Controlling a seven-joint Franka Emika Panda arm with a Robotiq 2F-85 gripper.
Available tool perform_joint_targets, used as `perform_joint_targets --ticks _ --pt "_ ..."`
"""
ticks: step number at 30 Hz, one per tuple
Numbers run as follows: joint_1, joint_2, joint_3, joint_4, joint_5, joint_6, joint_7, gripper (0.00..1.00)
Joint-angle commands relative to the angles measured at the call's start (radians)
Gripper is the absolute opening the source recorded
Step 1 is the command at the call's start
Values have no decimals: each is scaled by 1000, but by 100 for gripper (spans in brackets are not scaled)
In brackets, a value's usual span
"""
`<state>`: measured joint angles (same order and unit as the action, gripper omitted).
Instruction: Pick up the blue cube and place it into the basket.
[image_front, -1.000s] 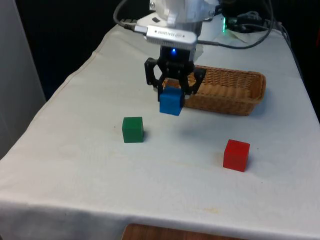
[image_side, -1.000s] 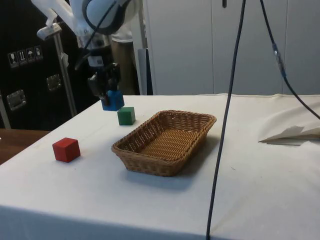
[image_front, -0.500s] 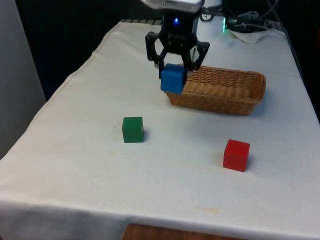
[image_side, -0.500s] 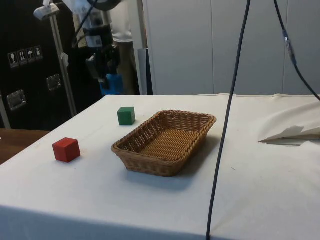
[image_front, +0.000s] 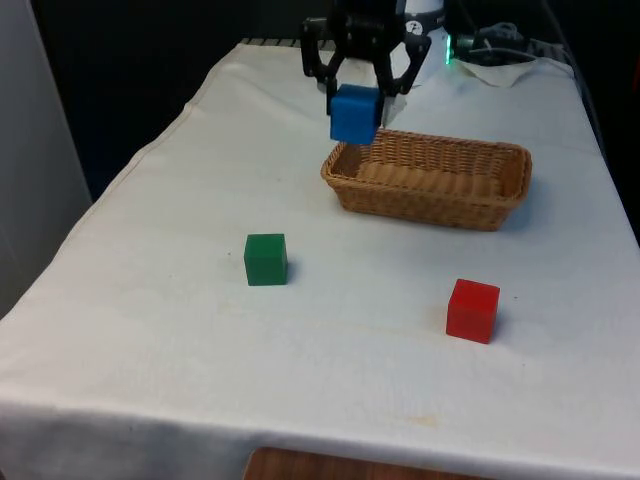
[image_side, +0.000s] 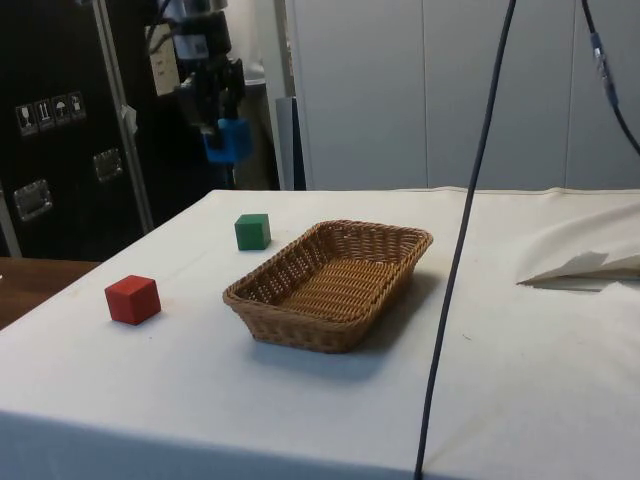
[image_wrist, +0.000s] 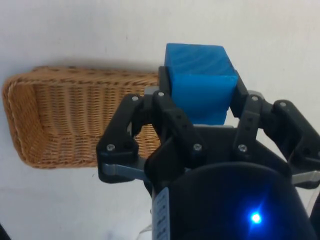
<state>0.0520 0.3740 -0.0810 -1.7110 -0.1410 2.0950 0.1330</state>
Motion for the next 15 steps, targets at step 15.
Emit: perform_joint_targets --ticks 15 --pt "18 -101 43 -129 -54 12 73 3"
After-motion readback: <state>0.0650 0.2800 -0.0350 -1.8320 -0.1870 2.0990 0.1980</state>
